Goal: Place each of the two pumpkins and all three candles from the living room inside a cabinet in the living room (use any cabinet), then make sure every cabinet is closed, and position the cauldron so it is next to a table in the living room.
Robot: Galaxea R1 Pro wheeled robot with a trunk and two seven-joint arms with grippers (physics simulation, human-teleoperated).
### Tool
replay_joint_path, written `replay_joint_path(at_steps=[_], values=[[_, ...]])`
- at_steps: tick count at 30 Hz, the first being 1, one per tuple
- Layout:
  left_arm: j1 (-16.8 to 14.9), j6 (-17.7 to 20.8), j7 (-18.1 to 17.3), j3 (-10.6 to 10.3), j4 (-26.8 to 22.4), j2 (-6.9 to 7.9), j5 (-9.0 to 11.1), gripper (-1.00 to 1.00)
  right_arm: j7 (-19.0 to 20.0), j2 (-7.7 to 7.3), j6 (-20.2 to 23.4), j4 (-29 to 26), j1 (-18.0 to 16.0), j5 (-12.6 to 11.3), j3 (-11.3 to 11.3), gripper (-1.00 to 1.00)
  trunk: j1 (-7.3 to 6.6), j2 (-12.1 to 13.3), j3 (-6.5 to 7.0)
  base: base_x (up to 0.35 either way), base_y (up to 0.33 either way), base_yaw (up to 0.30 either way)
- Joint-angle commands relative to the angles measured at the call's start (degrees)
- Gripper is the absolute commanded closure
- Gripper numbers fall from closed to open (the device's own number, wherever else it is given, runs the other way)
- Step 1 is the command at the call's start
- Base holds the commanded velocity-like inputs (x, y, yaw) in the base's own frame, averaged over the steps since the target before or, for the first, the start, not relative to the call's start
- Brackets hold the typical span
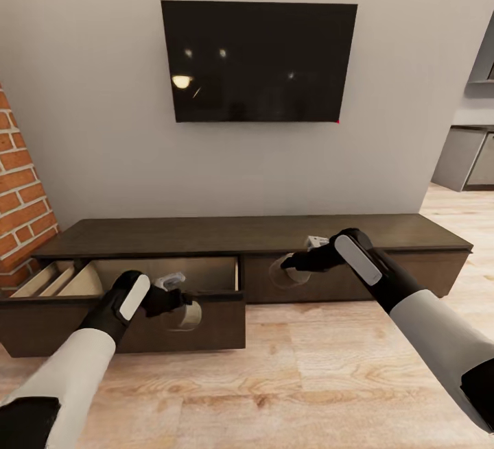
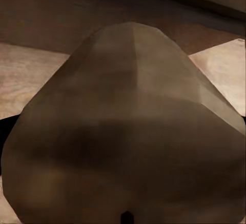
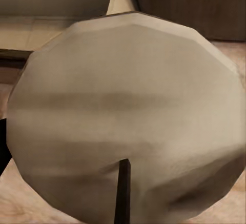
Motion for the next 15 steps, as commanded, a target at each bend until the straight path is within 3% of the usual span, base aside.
replay_joint_path(at_steps=[1,3,5,8,10,15], values=[[-0.81,0.15,0.50,-0.15,1.24,0.26,1.23,1.00,-0.63,-0.07,0.07,-0.03,-0.66,-0.76,0.27,1.00,-0.01,-0.03,-0.06,0.000,0.000,0.000],[-2.71,0.18,0.40,-0.15,3.05,0.53,1.24,1.00,-0.68,-0.07,0.07,0.18,-1.88,-1.13,0.36,1.00,-0.01,-0.03,-0.06,0.000,0.000,0.000],[-7.22,0.20,0.25,-0.14,7.82,0.81,1.24,1.00,-0.72,-0.03,0.07,0.88,-4.55,-1.40,1.01,1.00,-0.01,-0.03,-0.06,0.000,0.000,0.000],[-15.13,0.21,-0.05,-0.14,15.14,0.95,1.30,1.00,-0.71,0.01,0.07,3.15,-9.22,-1.73,5.51,1.00,-0.01,-0.03,-0.06,0.000,0.000,0.000],[-20.42,0.27,-0.88,-0.14,19.85,0.97,1.32,1.00,-0.67,0.09,0.07,5.43,-12.36,-1.83,7.24,1.00,-0.01,-0.03,-0.06,0.000,0.000,0.000],[-28.91,0.31,-4.66,-0.20,27.87,1.04,1.25,1.00,-0.62,0.22,0.07,8.16,-16.38,-1.89,7.92,1.00,-0.01,-0.03,-0.06,0.000,0.000,0.000]])
